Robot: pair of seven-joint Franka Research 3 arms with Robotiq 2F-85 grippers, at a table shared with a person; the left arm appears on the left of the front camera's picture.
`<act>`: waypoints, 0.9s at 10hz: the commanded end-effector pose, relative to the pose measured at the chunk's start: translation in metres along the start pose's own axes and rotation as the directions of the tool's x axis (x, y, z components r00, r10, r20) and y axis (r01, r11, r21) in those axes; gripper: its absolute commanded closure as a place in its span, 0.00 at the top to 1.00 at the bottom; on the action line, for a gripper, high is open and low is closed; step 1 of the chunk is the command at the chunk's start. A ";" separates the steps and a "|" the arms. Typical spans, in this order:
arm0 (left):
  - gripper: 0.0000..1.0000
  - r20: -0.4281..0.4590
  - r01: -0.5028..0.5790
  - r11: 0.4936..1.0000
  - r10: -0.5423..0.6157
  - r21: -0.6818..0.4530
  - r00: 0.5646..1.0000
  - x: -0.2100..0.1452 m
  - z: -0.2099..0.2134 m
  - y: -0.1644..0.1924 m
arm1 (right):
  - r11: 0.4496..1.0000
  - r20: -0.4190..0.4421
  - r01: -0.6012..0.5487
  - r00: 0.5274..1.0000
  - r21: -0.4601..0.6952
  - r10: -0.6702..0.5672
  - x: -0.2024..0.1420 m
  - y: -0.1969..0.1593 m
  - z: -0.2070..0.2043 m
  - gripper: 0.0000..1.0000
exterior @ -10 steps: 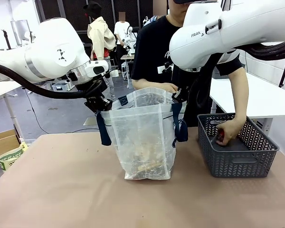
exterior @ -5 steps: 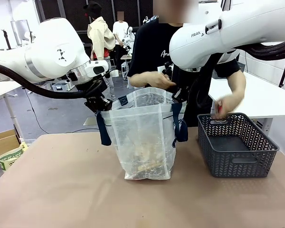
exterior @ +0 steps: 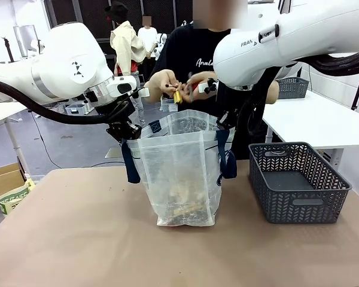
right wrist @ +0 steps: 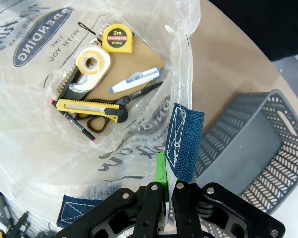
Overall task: Transfer purchased items from the store into the shopping bag.
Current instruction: Move the Reusable shopping bag to the right side of the table.
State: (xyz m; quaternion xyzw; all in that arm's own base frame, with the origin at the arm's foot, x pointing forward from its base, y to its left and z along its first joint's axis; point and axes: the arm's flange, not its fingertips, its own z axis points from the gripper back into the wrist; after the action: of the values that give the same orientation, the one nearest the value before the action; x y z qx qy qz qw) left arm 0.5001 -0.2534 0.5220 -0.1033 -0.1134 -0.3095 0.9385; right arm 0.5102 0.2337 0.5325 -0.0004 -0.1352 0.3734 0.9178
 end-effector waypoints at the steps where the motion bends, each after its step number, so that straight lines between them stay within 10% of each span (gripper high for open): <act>1: 0.00 0.000 0.000 1.000 0.000 0.001 1.000 0.000 0.000 0.001 | 1.000 0.000 0.001 1.000 -0.001 -0.001 -0.001 -0.002 0.000 0.00; 9: 0.00 0.000 0.000 1.000 0.000 0.001 1.000 0.000 0.000 0.001 | 1.000 0.000 0.001 1.000 -0.001 -0.001 -0.001 -0.002 0.000 0.00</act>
State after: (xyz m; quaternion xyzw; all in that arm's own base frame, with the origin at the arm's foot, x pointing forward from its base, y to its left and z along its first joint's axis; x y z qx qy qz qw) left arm 0.5001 -0.2534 0.5220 -0.1033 -0.1133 -0.3095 0.9385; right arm 0.5102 0.2337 0.5325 -0.0004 -0.1351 0.3734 0.9178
